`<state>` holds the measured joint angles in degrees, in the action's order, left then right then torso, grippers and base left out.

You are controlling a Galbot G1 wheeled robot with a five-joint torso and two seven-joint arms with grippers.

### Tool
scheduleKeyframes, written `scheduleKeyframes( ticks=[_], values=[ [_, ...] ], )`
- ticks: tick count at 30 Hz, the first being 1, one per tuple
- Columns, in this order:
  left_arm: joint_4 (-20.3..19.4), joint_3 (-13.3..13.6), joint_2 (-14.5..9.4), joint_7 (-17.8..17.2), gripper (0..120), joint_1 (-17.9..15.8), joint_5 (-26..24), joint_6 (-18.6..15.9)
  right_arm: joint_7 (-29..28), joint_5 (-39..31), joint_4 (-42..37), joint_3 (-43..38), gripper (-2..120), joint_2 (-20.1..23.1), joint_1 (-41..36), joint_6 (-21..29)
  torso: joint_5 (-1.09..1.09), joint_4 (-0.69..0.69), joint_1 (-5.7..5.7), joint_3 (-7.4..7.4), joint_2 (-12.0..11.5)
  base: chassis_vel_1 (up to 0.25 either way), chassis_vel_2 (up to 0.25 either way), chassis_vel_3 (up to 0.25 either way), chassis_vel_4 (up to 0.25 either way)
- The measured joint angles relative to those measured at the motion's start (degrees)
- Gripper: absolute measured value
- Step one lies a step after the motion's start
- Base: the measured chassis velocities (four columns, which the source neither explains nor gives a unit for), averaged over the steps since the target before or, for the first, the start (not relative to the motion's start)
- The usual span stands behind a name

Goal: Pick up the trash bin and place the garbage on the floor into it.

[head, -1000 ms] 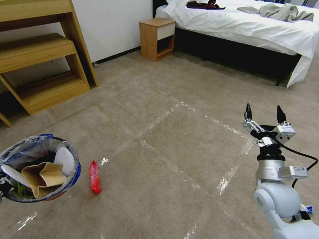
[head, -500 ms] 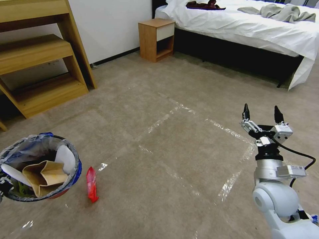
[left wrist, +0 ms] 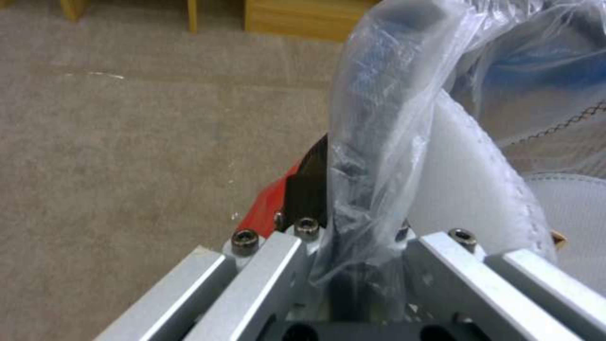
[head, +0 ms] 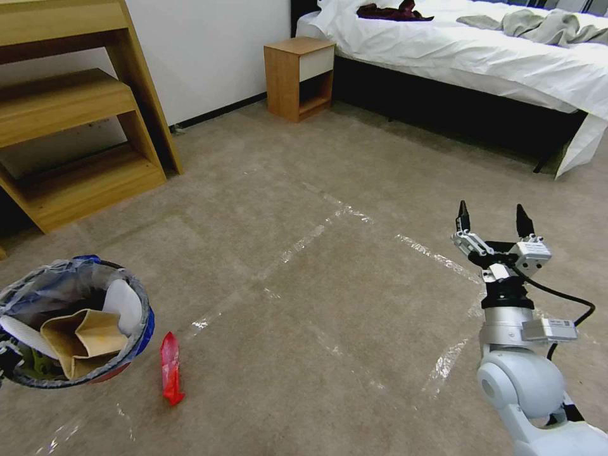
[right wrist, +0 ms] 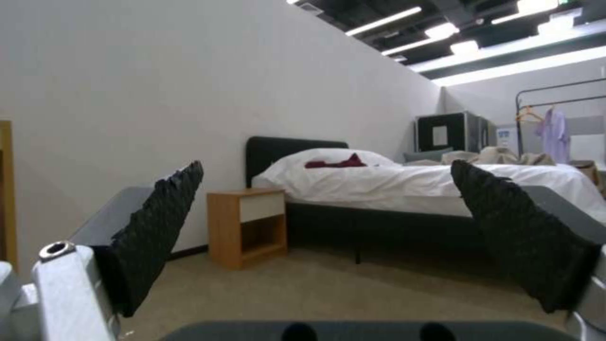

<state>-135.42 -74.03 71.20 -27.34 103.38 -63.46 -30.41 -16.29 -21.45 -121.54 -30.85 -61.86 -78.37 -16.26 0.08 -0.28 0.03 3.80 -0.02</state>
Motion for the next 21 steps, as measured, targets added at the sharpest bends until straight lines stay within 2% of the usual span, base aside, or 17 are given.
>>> scheduleKeyframes(
  ticks=[9,21],
  values=[
    [0.0,0.0,0.2,0.0,1,0.0,0.1,0.0,0.0,1.4,0.2,2.5,100,0.8,0.6,0.2,0.00,0.00,0.00,-0.01,0.0,-0.067,0.071,0.070,-0.060],
    [0.0,-0.2,0.4,0.0,1,0.2,0.3,0.1,0.0,2.1,0.2,7.2,100,2.2,1.2,0.4,0.00,0.01,0.01,0.00,0.0,-0.118,0.112,0.111,-0.108]
  ],
)
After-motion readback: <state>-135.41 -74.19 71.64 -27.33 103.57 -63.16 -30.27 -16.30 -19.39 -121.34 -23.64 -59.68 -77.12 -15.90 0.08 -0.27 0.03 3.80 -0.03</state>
